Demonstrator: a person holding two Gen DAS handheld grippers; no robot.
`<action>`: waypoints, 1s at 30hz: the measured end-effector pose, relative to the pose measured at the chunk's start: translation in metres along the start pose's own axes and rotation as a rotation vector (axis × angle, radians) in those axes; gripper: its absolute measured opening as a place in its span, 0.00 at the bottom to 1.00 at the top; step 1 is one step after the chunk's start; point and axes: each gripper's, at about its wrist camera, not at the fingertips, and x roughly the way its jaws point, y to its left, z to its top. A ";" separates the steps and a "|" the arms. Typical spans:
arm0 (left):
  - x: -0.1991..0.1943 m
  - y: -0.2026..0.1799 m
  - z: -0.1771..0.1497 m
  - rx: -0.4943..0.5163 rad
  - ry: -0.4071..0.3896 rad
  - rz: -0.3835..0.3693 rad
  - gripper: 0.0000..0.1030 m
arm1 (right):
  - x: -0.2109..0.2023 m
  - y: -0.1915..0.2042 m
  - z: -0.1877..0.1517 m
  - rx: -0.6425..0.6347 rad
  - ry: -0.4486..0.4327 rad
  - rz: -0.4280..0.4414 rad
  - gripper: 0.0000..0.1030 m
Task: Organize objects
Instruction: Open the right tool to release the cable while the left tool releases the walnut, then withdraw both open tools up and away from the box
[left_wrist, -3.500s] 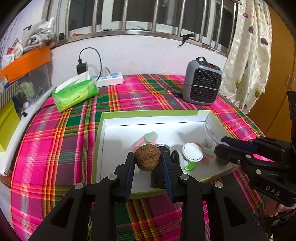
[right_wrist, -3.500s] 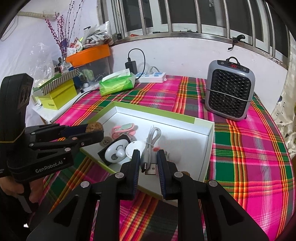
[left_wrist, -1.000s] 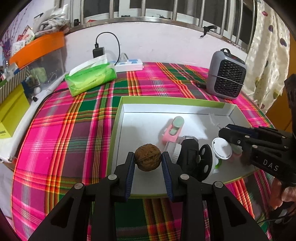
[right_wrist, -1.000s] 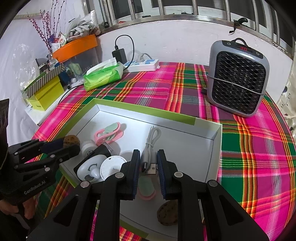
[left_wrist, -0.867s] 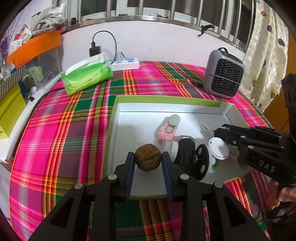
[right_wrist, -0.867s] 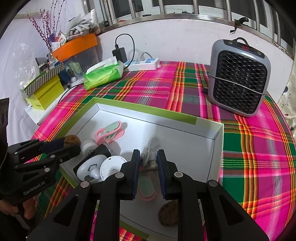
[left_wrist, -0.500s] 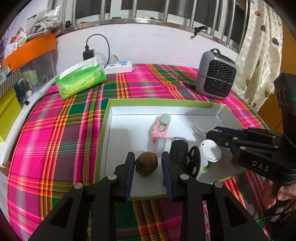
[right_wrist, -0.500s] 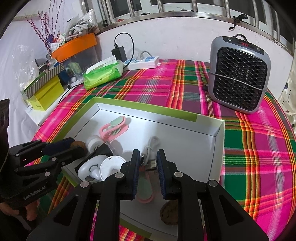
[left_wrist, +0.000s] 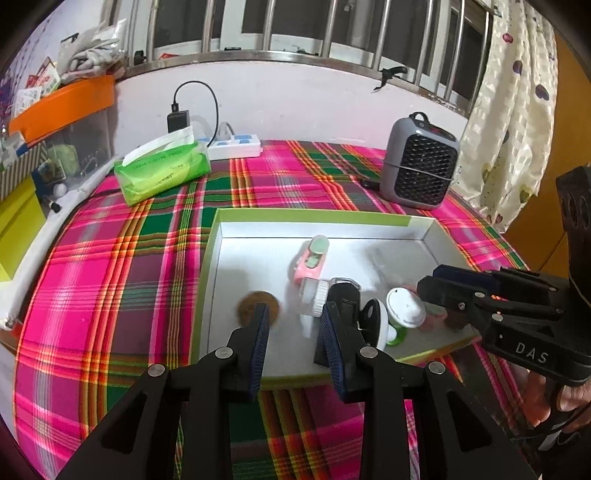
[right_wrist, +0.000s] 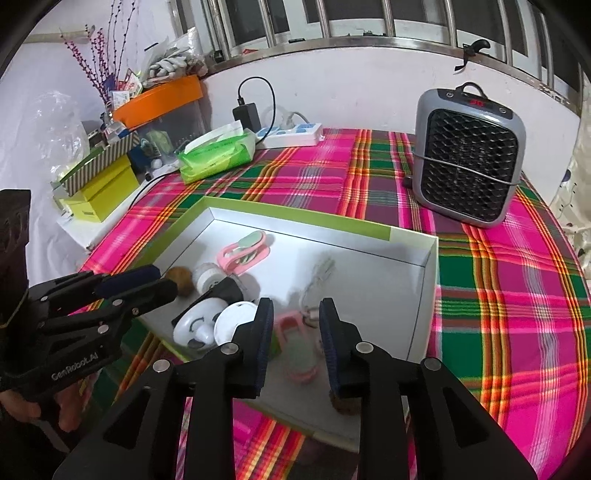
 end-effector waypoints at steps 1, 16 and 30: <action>-0.002 -0.001 -0.001 0.004 -0.004 -0.001 0.26 | -0.003 0.001 -0.002 -0.001 -0.002 0.000 0.26; -0.024 -0.024 -0.019 0.037 -0.008 -0.017 0.26 | -0.036 0.018 -0.024 -0.013 -0.027 0.012 0.26; -0.035 -0.035 -0.031 0.052 0.001 -0.014 0.26 | -0.049 0.026 -0.041 -0.004 -0.022 0.000 0.35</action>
